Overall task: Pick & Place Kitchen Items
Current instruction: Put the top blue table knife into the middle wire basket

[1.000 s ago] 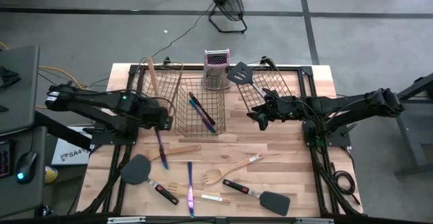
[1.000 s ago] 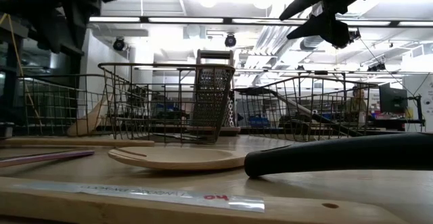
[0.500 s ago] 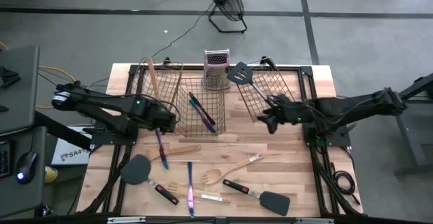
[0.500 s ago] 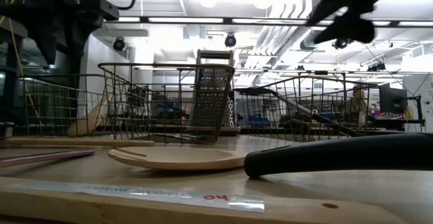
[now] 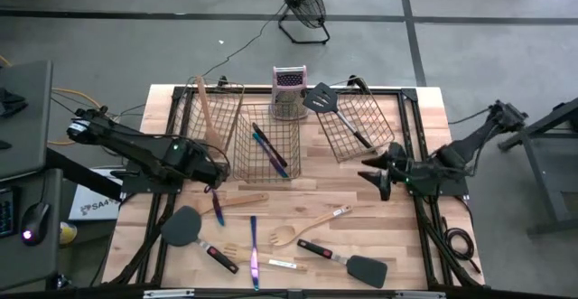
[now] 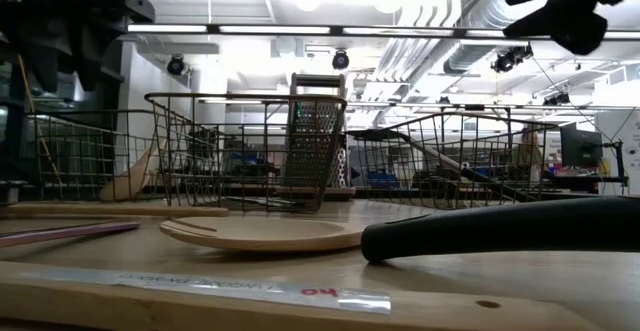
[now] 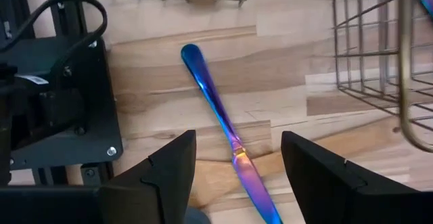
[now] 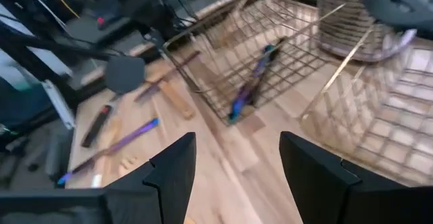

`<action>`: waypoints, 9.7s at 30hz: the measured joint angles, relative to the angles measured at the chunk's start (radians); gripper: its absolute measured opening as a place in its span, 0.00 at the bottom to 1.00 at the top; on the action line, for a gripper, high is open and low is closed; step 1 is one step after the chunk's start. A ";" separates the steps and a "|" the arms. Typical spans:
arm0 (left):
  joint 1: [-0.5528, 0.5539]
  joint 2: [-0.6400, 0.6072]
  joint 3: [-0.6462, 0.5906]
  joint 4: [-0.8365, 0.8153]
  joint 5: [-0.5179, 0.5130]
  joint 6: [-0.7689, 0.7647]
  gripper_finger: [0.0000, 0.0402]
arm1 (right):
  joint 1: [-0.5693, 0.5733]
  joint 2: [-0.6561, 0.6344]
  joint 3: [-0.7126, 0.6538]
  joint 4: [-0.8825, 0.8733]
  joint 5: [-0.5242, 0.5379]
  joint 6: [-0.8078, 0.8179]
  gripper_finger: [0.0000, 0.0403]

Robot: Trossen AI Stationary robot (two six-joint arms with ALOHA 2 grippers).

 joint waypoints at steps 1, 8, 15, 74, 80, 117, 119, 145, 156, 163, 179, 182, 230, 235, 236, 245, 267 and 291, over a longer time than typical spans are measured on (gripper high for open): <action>0.000 -0.001 -0.004 0.003 0.006 0.000 0.53 | 0.018 0.000 -0.027 0.061 0.021 0.005 0.51; 0.002 -0.016 -0.008 0.015 0.011 0.005 0.53 | 0.065 -0.007 -0.174 0.343 0.069 0.019 0.51; 0.002 -0.029 -0.009 0.007 0.006 0.006 0.53 | 0.064 -0.041 -0.328 0.612 0.081 0.016 0.51; 0.003 -0.033 -0.009 0.001 0.007 0.000 0.53 | -0.089 -0.683 -0.449 0.088 -0.045 -0.447 0.51; 0.003 -0.033 -0.009 0.001 0.005 0.001 0.53 | -0.089 -0.680 -0.449 0.091 -0.044 -0.381 0.51; 0.003 -0.032 -0.009 0.003 -0.012 -0.041 0.53 | -0.336 -0.680 -0.450 0.272 -0.513 -0.580 0.51; 0.003 -0.032 -0.009 0.004 -0.012 -0.052 0.53 | -0.352 -0.680 -0.450 0.255 -0.543 -0.579 0.51; 0.003 -0.017 -0.008 0.057 -0.025 -0.075 0.53 | -0.367 -0.667 -0.555 0.439 -0.579 -0.564 0.46; 0.002 0.109 -0.008 0.069 0.002 -0.144 0.53 | -0.367 -0.667 -0.555 0.436 -0.590 -0.562 0.45; 0.002 0.166 -0.030 0.100 0.024 -0.160 0.53 | -0.367 -0.667 -0.555 0.442 -0.590 -0.562 0.45; 0.002 0.077 -0.321 0.425 0.120 -0.262 0.53 | -0.367 -0.667 -0.556 0.446 -0.589 -0.561 0.45; 0.002 0.076 -0.333 0.442 0.115 -0.276 0.53 | -0.367 -0.667 -0.556 0.446 -0.589 -0.561 0.45; 0.003 0.145 -0.439 0.572 0.157 -0.224 0.53 | -0.367 -0.663 -0.557 0.447 -0.589 -0.561 0.45; 0.003 0.145 -0.440 0.578 0.164 -0.239 0.50 | -0.367 -0.663 -0.557 0.447 -0.589 -0.561 0.45; 0.003 0.145 -0.440 0.583 0.166 -0.240 0.49 | -0.367 -0.663 -0.557 0.447 -0.589 -0.561 0.45; 0.003 0.146 -0.440 0.594 0.172 -0.266 0.30 | -0.367 -0.663 -0.557 0.448 -0.589 -0.561 0.45; 0.003 0.147 -0.441 0.598 0.171 -0.255 0.09 | -0.367 -0.663 -0.557 0.448 -0.589 -0.561 0.45; 0.002 0.119 -0.400 0.528 0.183 -0.176 0.08 | -0.367 -0.663 -0.557 0.448 -0.589 -0.561 0.45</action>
